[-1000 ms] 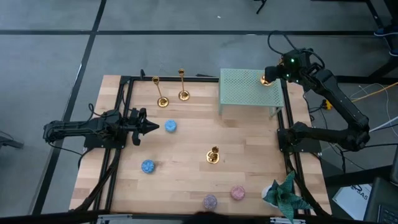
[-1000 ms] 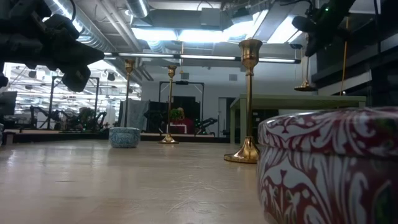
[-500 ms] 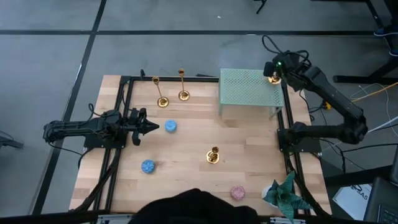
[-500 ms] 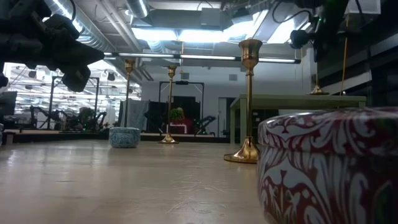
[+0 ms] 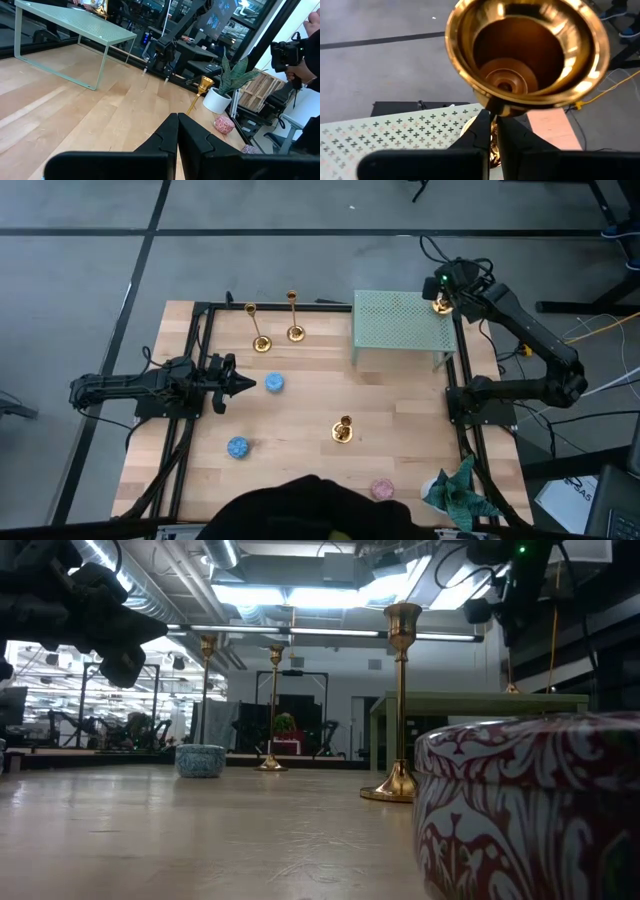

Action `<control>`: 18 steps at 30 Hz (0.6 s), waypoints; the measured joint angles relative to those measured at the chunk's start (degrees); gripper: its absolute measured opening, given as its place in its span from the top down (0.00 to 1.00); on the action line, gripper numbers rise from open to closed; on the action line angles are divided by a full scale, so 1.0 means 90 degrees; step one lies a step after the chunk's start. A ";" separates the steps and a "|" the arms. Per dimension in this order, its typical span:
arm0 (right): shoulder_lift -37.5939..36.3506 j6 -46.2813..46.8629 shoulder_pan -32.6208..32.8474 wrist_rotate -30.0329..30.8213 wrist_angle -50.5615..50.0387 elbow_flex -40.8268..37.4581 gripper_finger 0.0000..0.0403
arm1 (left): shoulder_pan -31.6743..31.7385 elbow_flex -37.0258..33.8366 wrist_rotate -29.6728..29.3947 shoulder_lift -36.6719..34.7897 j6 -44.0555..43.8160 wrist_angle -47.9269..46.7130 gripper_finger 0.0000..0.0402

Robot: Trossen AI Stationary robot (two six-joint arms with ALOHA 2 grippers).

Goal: Pick & Place candle stick holders
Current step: Put the gold candle holder on the shelf

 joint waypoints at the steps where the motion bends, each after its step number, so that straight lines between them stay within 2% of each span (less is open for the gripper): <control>1: 0.0006 0.0054 0.0002 -0.0038 -0.0002 0.0000 0.96 | -0.0001 0.0000 0.0000 0.0000 0.0000 0.0000 0.99; 8: 0.0152 0.0429 -0.0044 -0.0085 0.0000 0.0000 0.92 | 0.0001 0.0001 0.0000 0.0000 0.0000 0.0000 0.99; 18: 0.0168 0.0416 -0.0041 -0.0091 0.0001 0.0000 0.70 | -0.0001 0.0000 0.0000 0.0000 -0.0002 0.0000 0.99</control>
